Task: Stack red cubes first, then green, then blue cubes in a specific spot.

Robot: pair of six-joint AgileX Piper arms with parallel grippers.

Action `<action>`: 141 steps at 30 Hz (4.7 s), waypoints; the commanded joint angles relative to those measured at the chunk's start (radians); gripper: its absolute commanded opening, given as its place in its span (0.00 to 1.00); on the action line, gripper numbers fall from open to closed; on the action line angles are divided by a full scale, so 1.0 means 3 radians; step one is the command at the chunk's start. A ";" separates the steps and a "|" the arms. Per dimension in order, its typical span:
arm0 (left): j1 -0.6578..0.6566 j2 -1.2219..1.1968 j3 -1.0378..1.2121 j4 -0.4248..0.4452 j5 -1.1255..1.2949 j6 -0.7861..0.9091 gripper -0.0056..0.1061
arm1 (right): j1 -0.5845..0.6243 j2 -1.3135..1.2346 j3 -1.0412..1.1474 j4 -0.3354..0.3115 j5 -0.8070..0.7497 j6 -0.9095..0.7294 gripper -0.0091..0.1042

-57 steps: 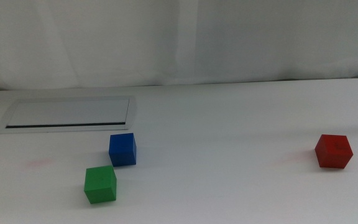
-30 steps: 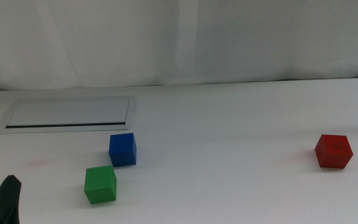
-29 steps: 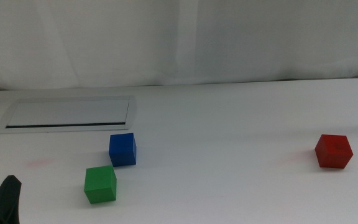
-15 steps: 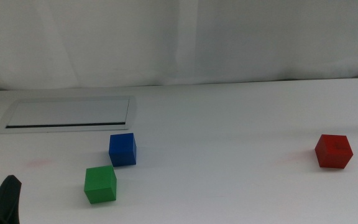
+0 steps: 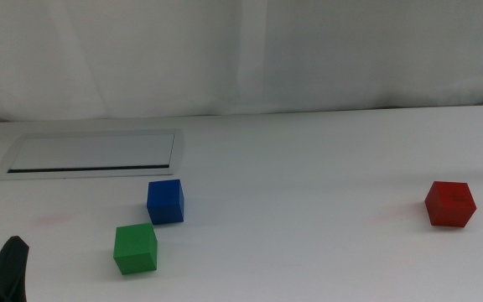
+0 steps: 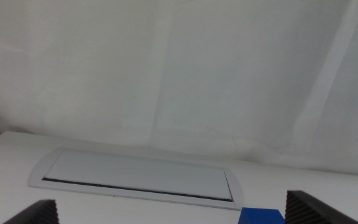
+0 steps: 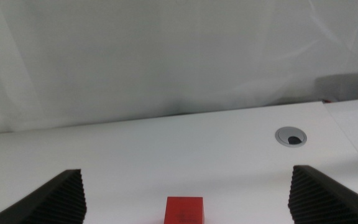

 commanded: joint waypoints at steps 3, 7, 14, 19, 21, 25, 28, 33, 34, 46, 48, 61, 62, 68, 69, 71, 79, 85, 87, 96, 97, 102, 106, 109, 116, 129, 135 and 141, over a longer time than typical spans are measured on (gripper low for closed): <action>-0.0002 -0.0006 0.0133 -0.0022 -0.0056 -0.0023 0.88 | -0.0029 0.0391 -0.0414 -0.0016 0.0304 -0.0010 0.85; -0.0002 -0.0006 0.0133 -0.0022 -0.0056 -0.0017 0.88 | -0.0029 0.0809 -0.0760 -0.0023 0.0574 -0.0028 0.85; -0.0002 -0.0006 0.0133 -0.0022 -0.0056 0.0020 0.88 | -0.0029 0.1551 -0.1264 0.0120 0.0933 -0.0028 0.85; -0.0002 -0.0006 0.0133 -0.0022 -0.0056 0.0039 0.88 | -0.0029 0.1981 -0.1482 0.0174 0.1177 -0.0021 0.85; -0.0002 -0.0006 0.0133 -0.0022 -0.0056 0.0039 0.88 | -0.0029 0.2187 -0.1536 0.0195 0.1227 -0.0021 0.85; -0.0002 -0.0006 0.0133 -0.0022 -0.0056 0.0039 0.88 | -0.0029 0.2493 -0.1539 0.0195 0.1268 0.0000 0.85; -0.0002 -0.0006 0.0133 -0.0022 -0.0056 0.0039 0.88 | -0.0029 0.2641 -0.1539 0.0195 0.1255 0.0000 0.85; -0.0002 -0.0006 0.0133 -0.0022 -0.0056 0.0039 0.88 | -0.0029 0.2888 -0.1539 0.0220 0.1240 -0.0006 0.85; -0.0002 -0.0006 0.0133 -0.0022 -0.0056 0.0039 0.88 | -0.0029 0.2941 -0.1539 0.0220 0.1232 -0.0006 0.85; -0.0002 -0.0006 0.0133 -0.0022 -0.0057 0.0039 0.88 | 0.0070 0.3629 -0.1539 0.0325 0.0992 0.0014 0.85; -0.0002 -0.0006 0.0133 -0.0022 -0.0057 0.0039 0.88 | 0.0070 0.3773 -0.1539 0.0298 0.0909 0.0015 0.85; -0.0002 -0.0006 0.0133 -0.0022 -0.0057 0.0031 0.85 | 0.0070 0.4286 -0.1544 0.0182 0.0589 0.0015 0.85; -0.0002 -0.0006 0.0133 -0.0022 -0.0057 0.0031 0.85 | 0.0070 0.4313 -0.1544 0.0182 0.0559 0.0015 0.85; -0.0002 -0.0006 0.0133 -0.0022 -0.0057 0.0031 0.85 | 0.0070 0.4465 -0.1609 0.0131 0.0546 0.0015 0.83; -0.0002 -0.0006 0.0133 -0.0022 -0.0057 0.0031 0.85 | 0.0070 0.4482 -0.1632 0.0131 0.0546 0.0015 0.83; -0.0002 -0.0006 0.0133 -0.0022 -0.0057 0.0031 0.85 | 0.0070 0.4533 -0.1710 0.0131 0.0562 0.0015 0.82; -0.0002 -0.0006 0.0133 -0.0022 -0.0057 0.0031 0.85 | 0.0070 0.4605 -0.1744 0.0117 0.0579 0.0006 0.70; -0.0002 -0.0006 0.0133 -0.0022 -0.0057 0.0031 0.85 | 0.0070 0.4741 -0.1744 0.0159 0.0652 0.0006 0.19; -0.0002 -0.0006 0.0133 -0.0022 -0.0057 0.0031 0.85 | 0.0070 0.4741 -0.1744 0.0159 0.0631 0.0006 0.06; -0.0002 -0.0006 0.0133 -0.0022 -0.0057 0.0031 0.85 | 0.0117 0.4246 -0.2045 0.0249 0.0885 0.0340 0.06; -0.0002 -0.0006 0.0133 -0.0022 -0.0057 0.0031 0.85 | 0.0146 0.4173 -0.2045 0.0239 0.0911 0.0424 0.06; -0.0002 -0.0006 0.0133 -0.0022 -0.0057 0.0031 0.85 | 0.0648 0.3729 -0.2045 -0.0243 0.1205 0.1009 0.06; -0.0002 -0.0006 0.0133 -0.0022 -0.0057 0.0031 0.85 | 0.1105 0.3529 -0.2045 -0.0372 0.1332 0.1364 0.06; -0.0002 -0.0006 0.0133 -0.0022 -0.0057 0.0031 0.85 | 0.1469 0.3475 -0.2045 -0.0439 0.1417 0.1645 0.06; -0.0002 -0.0006 0.0133 -0.0022 -0.0057 0.0031 0.85 | 0.2298 0.3477 -0.2031 -0.0754 0.1517 0.2326 0.06; -0.0002 -0.0006 0.0133 -0.0022 -0.0057 0.0031 0.85 | 0.3363 0.3898 -0.2024 -0.1039 0.1311 0.3204 0.06; -0.0002 -0.0006 0.0133 -0.0022 -0.0057 0.0031 0.83 | 0.3502 0.4187 -0.2024 -0.1031 0.1225 0.3317 0.06; -0.0002 -0.0006 0.0133 -0.0022 -0.0057 0.0031 0.83 | 0.3529 0.4372 -0.2024 -0.0931 0.1066 0.3415 0.06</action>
